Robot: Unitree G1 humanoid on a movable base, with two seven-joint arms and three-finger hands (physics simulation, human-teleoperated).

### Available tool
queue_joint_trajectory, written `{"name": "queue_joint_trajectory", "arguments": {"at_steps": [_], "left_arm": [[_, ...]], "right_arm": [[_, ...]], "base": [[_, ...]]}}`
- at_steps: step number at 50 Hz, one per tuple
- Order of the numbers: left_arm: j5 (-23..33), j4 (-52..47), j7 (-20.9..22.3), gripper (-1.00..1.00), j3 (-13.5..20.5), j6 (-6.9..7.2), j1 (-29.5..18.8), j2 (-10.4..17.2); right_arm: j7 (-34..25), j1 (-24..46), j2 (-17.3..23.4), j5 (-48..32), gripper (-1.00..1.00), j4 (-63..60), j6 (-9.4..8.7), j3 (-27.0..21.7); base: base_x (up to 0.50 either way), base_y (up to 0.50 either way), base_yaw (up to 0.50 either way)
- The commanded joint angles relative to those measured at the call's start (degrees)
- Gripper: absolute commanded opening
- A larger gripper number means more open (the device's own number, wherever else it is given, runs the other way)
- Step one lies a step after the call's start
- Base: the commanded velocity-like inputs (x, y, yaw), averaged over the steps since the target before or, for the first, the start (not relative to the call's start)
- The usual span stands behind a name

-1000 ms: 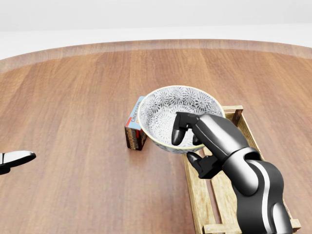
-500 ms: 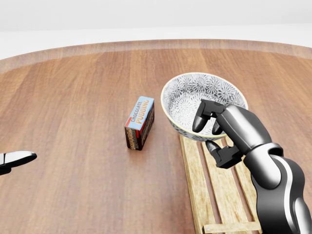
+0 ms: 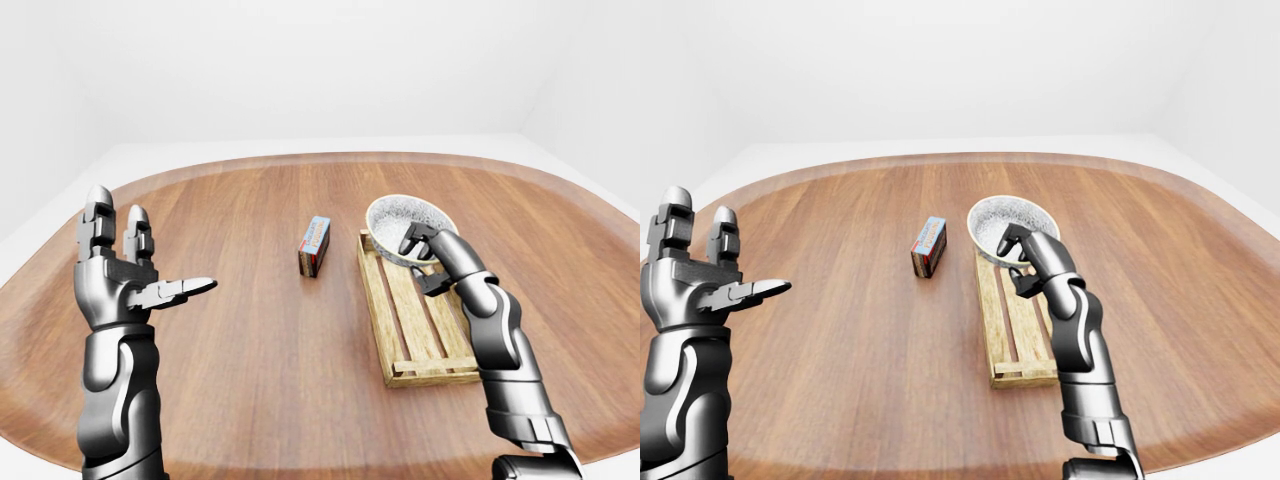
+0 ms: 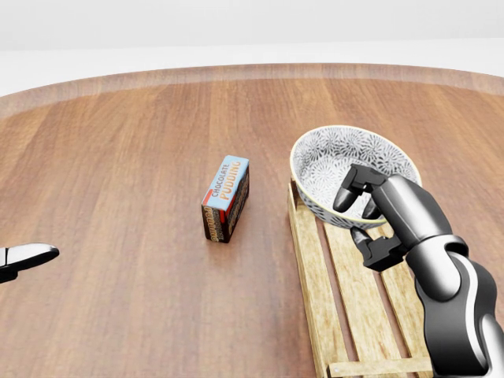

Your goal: Pick up the bowl on the left and put it in the tray.

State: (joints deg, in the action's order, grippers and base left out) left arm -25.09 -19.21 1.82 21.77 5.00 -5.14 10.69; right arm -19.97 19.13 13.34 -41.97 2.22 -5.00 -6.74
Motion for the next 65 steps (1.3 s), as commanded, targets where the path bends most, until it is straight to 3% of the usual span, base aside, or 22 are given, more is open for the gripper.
{"name": "queue_joint_trajectory", "arguments": {"at_steps": [1,24,39,45,65], "left_arm": [[0.07,0.19,0.05,1.00,-0.02,0.00,0.02,-0.04],[0.02,0.00,-0.07,1.00,-0.04,0.00,-0.01,0.01],[0.10,0.03,0.11,1.00,-0.07,0.00,0.13,-0.13],[-0.04,-0.09,0.12,1.00,0.06,0.00,0.14,-0.10],[-0.10,-0.45,-0.05,1.00,0.01,0.00,0.18,-0.12]], "right_arm": [[4.87,0.36,1.23,2.47,-1.00,3.62,0.00,-1.53],[7.87,0.55,2.15,0.71,-1.00,10.99,0.00,-0.43],[10.80,1.78,3.23,3.87,-1.00,18.03,0.00,-1.30],[14.15,3.37,3.33,7.61,-1.00,26.41,0.00,-1.54],[18.25,6.94,3.53,10.14,-1.00,38.44,0.00,1.02]], "base": [[0.00,0.00,0.00],[0.00,0.00,0.00],[0.00,0.00,0.00],[0.00,0.00,0.00],[0.00,0.00,0.00]]}}
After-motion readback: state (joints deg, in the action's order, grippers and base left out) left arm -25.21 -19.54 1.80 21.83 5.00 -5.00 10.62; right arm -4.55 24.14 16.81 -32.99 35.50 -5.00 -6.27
